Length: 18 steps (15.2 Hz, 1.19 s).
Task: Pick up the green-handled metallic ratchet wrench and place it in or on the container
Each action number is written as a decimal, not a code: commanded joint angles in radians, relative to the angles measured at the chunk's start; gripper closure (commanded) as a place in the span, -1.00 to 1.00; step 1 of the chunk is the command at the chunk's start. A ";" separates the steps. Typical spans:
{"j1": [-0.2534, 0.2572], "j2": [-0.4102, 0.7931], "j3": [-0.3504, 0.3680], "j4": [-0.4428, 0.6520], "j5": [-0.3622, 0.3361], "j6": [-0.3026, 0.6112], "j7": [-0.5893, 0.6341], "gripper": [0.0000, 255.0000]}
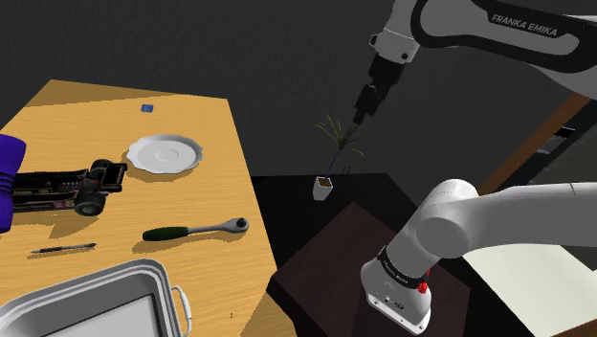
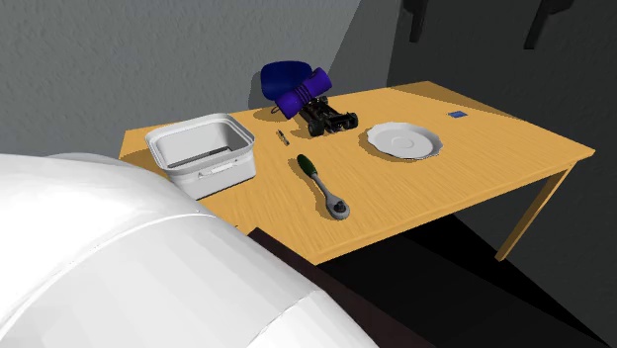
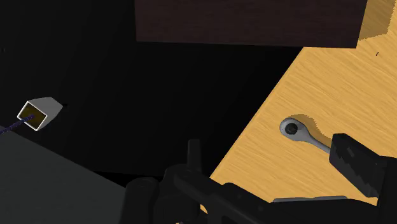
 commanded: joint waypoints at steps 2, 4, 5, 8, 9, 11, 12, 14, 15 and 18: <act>0.010 0.021 -0.001 -0.012 0.002 0.033 -0.010 -1.00; 0.029 0.067 -0.002 -0.034 0.006 0.100 -0.030 -1.00; 0.039 0.092 -0.002 -0.043 0.008 0.133 -0.041 -1.00; 0.068 0.172 -0.001 -0.063 0.016 0.232 -0.073 -1.00; 0.078 0.200 -0.001 -0.068 0.019 0.264 -0.084 -1.00; 0.097 0.260 0.001 -0.073 0.025 0.328 -0.105 -1.00; 0.107 0.291 0.002 -0.074 0.028 0.360 -0.117 -1.00; 0.126 0.355 0.004 -0.073 0.035 0.421 -0.139 -1.00; 0.136 0.387 0.006 -0.070 0.039 0.451 -0.150 -1.00; 0.164 0.488 0.013 -0.057 0.051 0.537 -0.185 -1.00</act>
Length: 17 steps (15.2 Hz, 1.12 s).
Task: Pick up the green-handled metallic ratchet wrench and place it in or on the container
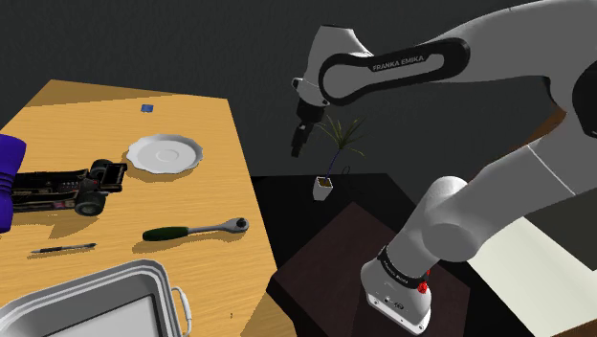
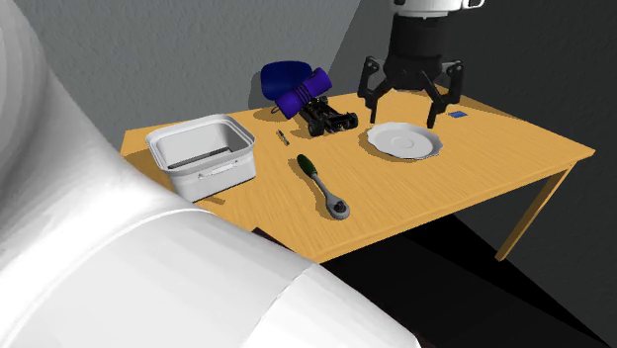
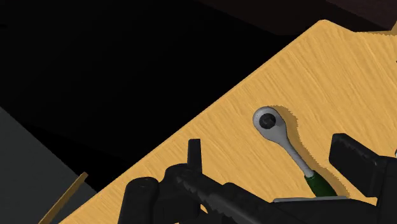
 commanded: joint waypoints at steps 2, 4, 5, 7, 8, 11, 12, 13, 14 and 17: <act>0.025 0.101 0.006 0.021 0.012 0.081 -0.040 -1.00; 0.041 0.171 0.014 0.039 0.021 0.131 -0.064 -1.00; 0.049 0.206 0.019 0.050 0.025 0.155 -0.076 -1.00; 0.064 0.276 0.029 0.074 0.033 0.200 -0.099 -1.00; 0.071 0.311 0.034 0.087 0.037 0.222 -0.111 -1.00; 0.089 0.416 0.053 0.131 0.045 0.280 -0.143 -1.00; 0.095 0.450 0.060 0.148 0.046 0.298 -0.153 -1.00; 0.101 0.485 0.066 0.165 0.047 0.315 -0.163 -1.00; 0.107 0.519 0.073 0.183 0.047 0.330 -0.173 -1.00; 0.123 0.621 0.094 0.241 0.044 0.373 -0.198 -1.00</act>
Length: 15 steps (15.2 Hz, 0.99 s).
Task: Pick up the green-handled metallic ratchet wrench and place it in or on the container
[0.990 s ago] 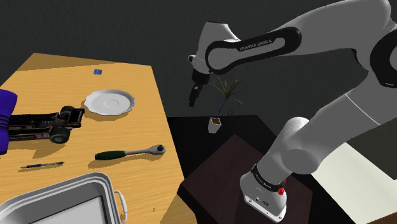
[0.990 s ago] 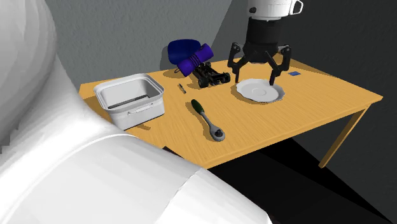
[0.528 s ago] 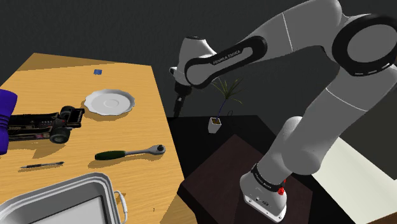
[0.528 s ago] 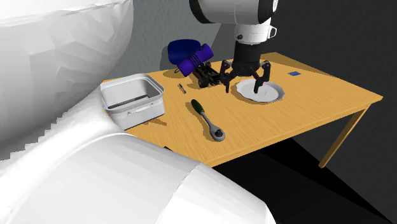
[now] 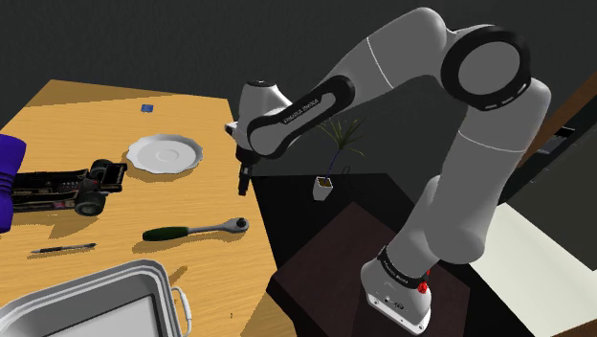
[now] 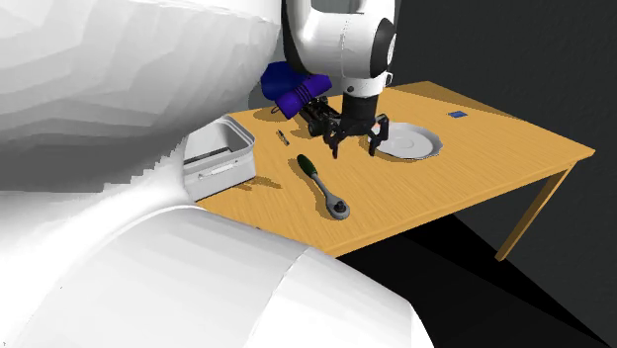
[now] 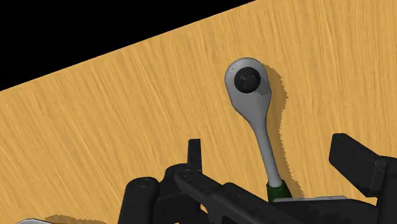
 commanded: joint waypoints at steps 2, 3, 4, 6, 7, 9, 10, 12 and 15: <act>0.018 0.117 0.020 0.080 -0.008 0.037 -0.023 -1.00; 0.024 0.151 0.026 0.102 -0.012 0.047 -0.030 -1.00; 0.030 0.184 0.032 0.125 -0.017 0.057 -0.036 -1.00; 0.044 0.250 0.044 0.172 -0.027 0.074 -0.048 -1.00; 0.051 0.283 0.049 0.197 -0.033 0.082 -0.054 -1.00; 0.067 0.348 0.058 0.248 -0.045 0.094 -0.066 -1.00; 0.075 0.380 0.062 0.275 -0.052 0.099 -0.072 -1.00; 0.092 0.445 0.070 0.330 -0.065 0.107 -0.083 -1.00; 0.101 0.493 0.070 0.358 -0.072 0.126 -0.086 -1.00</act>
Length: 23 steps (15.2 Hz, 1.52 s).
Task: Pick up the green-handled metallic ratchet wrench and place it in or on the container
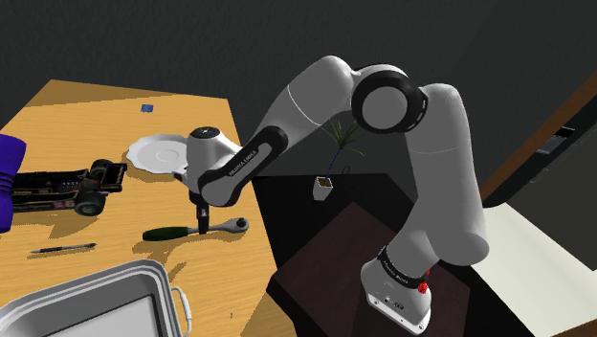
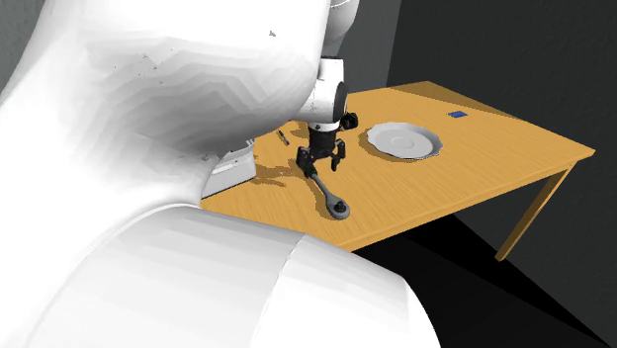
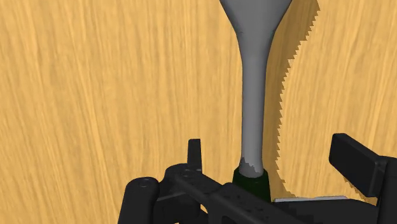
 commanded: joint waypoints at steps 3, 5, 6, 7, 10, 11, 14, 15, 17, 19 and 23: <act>0.007 0.054 -0.004 0.022 -0.006 0.032 0.002 -1.00; 0.010 0.079 -0.007 0.033 -0.008 0.046 0.003 -1.00; 0.010 0.086 -0.008 0.035 -0.008 0.051 0.004 -1.00; 0.010 0.086 -0.008 0.036 -0.008 0.051 0.003 -1.00; 0.010 0.086 -0.008 0.036 -0.008 0.050 0.003 -1.00; 0.010 0.086 -0.008 0.036 -0.008 0.050 0.003 -1.00; 0.010 0.086 -0.008 0.035 -0.008 0.050 0.003 1.00; 0.010 0.086 -0.008 0.035 -0.008 0.050 0.003 1.00; 0.010 0.086 -0.008 0.035 -0.008 0.050 0.003 1.00; 0.010 0.086 -0.008 0.035 -0.008 0.050 0.003 1.00; 0.010 0.086 -0.008 0.036 -0.008 0.050 0.003 1.00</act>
